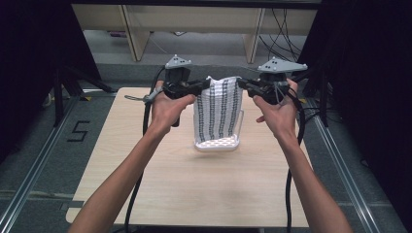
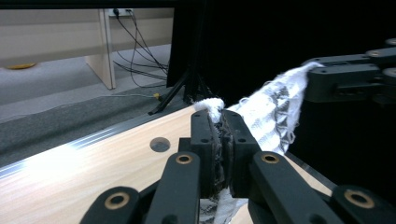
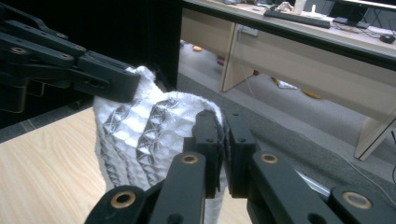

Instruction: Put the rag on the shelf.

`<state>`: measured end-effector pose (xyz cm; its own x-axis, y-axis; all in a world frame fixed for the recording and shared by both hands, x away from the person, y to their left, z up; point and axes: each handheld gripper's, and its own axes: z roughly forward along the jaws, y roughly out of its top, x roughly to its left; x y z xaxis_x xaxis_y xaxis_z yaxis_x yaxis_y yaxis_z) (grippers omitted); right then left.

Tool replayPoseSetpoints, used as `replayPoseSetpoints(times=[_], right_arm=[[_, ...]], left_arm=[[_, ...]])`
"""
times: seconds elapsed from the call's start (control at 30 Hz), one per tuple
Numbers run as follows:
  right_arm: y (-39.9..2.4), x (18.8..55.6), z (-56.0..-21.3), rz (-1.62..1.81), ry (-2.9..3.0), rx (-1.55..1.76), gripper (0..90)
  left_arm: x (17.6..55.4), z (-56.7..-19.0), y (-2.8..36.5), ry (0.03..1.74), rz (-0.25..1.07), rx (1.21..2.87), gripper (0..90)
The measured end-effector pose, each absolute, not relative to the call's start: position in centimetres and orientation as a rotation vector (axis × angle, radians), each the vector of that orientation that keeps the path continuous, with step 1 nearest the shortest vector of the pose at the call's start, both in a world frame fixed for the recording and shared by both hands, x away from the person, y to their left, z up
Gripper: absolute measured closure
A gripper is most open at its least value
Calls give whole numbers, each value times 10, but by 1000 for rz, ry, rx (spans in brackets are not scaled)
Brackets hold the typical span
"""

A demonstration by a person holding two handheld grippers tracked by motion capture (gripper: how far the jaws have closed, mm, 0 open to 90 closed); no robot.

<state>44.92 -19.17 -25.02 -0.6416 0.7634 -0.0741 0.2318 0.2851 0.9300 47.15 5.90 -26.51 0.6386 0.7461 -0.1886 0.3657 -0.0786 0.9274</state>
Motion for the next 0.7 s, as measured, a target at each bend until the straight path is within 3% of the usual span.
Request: replayPoseSetpoints(times=[0.7], right_arm=[[-186,502,-257,1287,2031,983,866]], left_arm=[[524,-278,53,1012,398,1660,832]])
